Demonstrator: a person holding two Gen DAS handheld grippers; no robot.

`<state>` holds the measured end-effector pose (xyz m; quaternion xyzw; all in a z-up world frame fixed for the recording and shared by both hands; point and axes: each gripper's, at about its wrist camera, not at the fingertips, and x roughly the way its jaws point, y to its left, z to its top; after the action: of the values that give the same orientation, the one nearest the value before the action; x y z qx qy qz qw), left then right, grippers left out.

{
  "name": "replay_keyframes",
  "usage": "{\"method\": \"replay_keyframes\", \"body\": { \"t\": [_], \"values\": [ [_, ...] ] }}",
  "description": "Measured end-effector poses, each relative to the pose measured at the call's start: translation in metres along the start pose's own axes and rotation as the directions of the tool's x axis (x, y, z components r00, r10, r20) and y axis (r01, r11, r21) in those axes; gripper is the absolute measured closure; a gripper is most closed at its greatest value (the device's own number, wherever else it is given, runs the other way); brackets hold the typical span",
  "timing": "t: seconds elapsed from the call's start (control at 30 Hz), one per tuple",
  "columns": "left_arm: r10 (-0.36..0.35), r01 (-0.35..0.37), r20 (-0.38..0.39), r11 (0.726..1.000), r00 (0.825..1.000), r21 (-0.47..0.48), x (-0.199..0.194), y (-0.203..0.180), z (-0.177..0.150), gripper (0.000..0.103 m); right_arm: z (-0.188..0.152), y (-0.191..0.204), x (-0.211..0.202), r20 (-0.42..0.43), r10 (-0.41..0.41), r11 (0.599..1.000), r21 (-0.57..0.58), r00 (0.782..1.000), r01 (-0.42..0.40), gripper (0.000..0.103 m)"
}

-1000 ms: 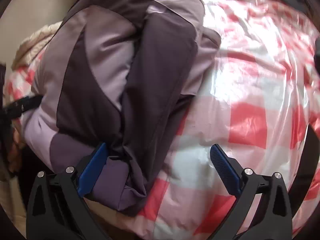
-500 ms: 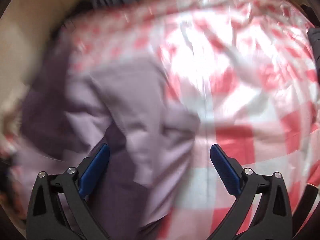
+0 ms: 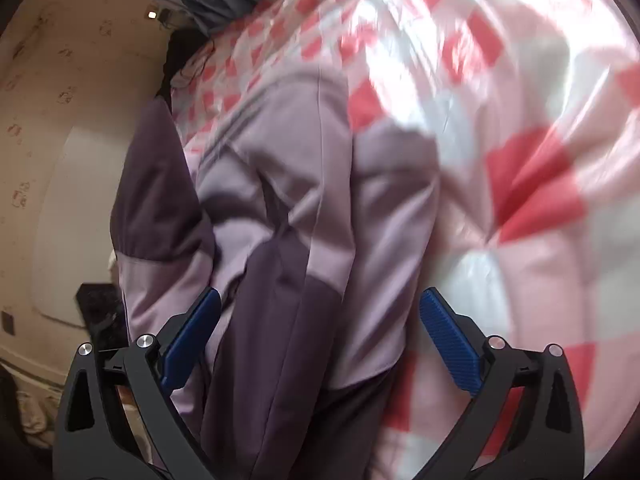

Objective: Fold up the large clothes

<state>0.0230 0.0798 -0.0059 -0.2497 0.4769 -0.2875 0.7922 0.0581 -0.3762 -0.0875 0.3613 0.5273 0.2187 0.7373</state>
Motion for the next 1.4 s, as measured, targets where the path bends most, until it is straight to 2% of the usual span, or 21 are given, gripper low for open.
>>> {"method": "replay_keyframes", "body": {
  "t": [0.07,0.17,0.27,0.3,0.37,0.5,0.63,0.67,0.7,0.77,0.87,0.9,0.93,0.97,1.07,1.17,1.23,1.27,1.3,1.37,1.4],
  "values": [
    [-0.035,0.034,-0.041,0.999,0.999,-0.025,0.007,0.009,0.001,0.006,-0.007,-0.002,0.008,-0.029,0.001,1.000,-0.001,1.000,-0.002,0.007],
    [-0.012,0.012,-0.053,1.000,0.999,0.013,0.013,0.002,-0.001,0.006,-0.023,-0.011,0.010,-0.027,0.081,0.996,0.047,0.996,-0.080,0.007],
    [0.024,-0.021,-0.056,0.998,0.998,0.062,0.016,-0.007,-0.005,0.006,-0.032,-0.007,0.017,-0.041,0.003,1.000,0.017,0.999,-0.003,0.007],
    [0.022,-0.019,-0.059,0.998,0.998,0.062,0.017,-0.007,-0.004,0.006,-0.036,-0.007,0.017,-0.040,0.006,1.000,0.022,0.999,-0.005,0.007],
    [0.002,0.001,-0.056,0.998,0.998,0.056,0.017,-0.008,-0.004,0.006,-0.046,-0.010,0.023,-0.049,0.088,0.995,0.053,0.995,-0.086,0.006],
    [0.031,-0.031,0.005,0.992,1.000,0.122,0.010,-0.026,-0.010,0.006,-0.047,0.016,0.036,-0.025,0.120,0.993,-0.006,0.992,-0.120,0.006],
    [0.041,-0.059,0.116,0.987,0.992,0.153,-0.023,-0.034,-0.007,0.006,-0.048,0.045,0.039,0.003,0.247,0.966,-0.083,0.969,-0.245,0.006],
    [0.076,-0.101,0.144,0.979,0.987,0.175,-0.032,-0.035,-0.006,0.006,-0.049,0.052,0.044,-0.005,0.266,0.959,-0.102,0.964,-0.265,0.006],
    [0.115,-0.143,0.153,0.973,0.981,0.184,-0.035,-0.035,-0.005,0.006,-0.049,0.058,0.053,-0.027,0.249,0.961,-0.119,0.968,-0.251,0.006],
    [0.181,-0.203,0.138,0.965,0.974,0.167,-0.030,-0.025,-0.003,0.006,-0.049,0.062,0.072,-0.091,0.108,0.982,-0.147,0.990,-0.121,0.006],
    [0.208,-0.225,0.119,0.962,0.971,0.157,-0.016,-0.023,-0.004,0.006,-0.044,0.055,0.056,-0.017,-0.061,0.988,-0.141,0.998,0.058,0.006],
    [0.220,-0.240,0.125,0.955,0.967,0.177,-0.014,-0.028,-0.005,0.006,-0.044,0.065,0.035,0.091,-0.144,0.974,-0.166,0.985,0.157,0.006],
    [0.233,-0.255,0.130,0.948,0.964,0.191,-0.012,-0.032,-0.006,0.006,-0.044,0.081,0.019,0.191,-0.212,0.949,-0.193,0.958,0.248,0.006],
    [0.252,-0.276,0.138,0.939,0.958,0.205,-0.009,-0.037,-0.008,0.006,-0.042,0.104,0.001,0.290,-0.240,0.921,-0.235,0.926,0.312,0.006],
    [0.267,-0.294,0.147,0.932,0.952,0.212,-0.007,-0.041,-0.009,0.006,-0.036,0.177,-0.014,0.398,-0.136,0.878,-0.375,0.907,0.296,0.006],
    [0.291,-0.324,0.169,0.918,0.942,0.229,-0.011,-0.043,-0.014,0.006,-0.015,0.223,0.019,0.352,-0.070,0.863,-0.448,0.933,0.234,0.006],
    [0.312,-0.353,0.191,0.902,0.931,0.247,-0.013,-0.044,-0.016,0.006,-0.002,0.223,0.053,0.319,-0.091,0.872,-0.432,0.943,0.230,0.006],
    [0.324,-0.370,0.204,0.893,0.924,0.258,-0.014,-0.046,-0.018,0.006,-0.001,0.209,0.078,0.335,-0.177,0.862,-0.402,0.926,0.310,0.006],
    [0.328,-0.378,0.213,0.886,0.920,0.267,-0.014,-0.049,-0.019,0.006,0.003,0.202,0.096,0.321,-0.212,0.866,-0.376,0.923,0.330,0.006],
    [0.316,-0.371,0.212,0.875,0.925,0.312,-0.011,-0.056,-0.023,0.006,0.007,0.166,0.106,0.302,-0.147,0.930,-0.283,0.942,0.236,0.007],
    [0.322,-0.379,0.212,0.862,0.923,0.338,-0.008,-0.061,-0.027,0.006,0.001,0.157,0.099,0.335,-0.131,0.941,-0.254,0.933,0.223,0.007]
  ]
}}
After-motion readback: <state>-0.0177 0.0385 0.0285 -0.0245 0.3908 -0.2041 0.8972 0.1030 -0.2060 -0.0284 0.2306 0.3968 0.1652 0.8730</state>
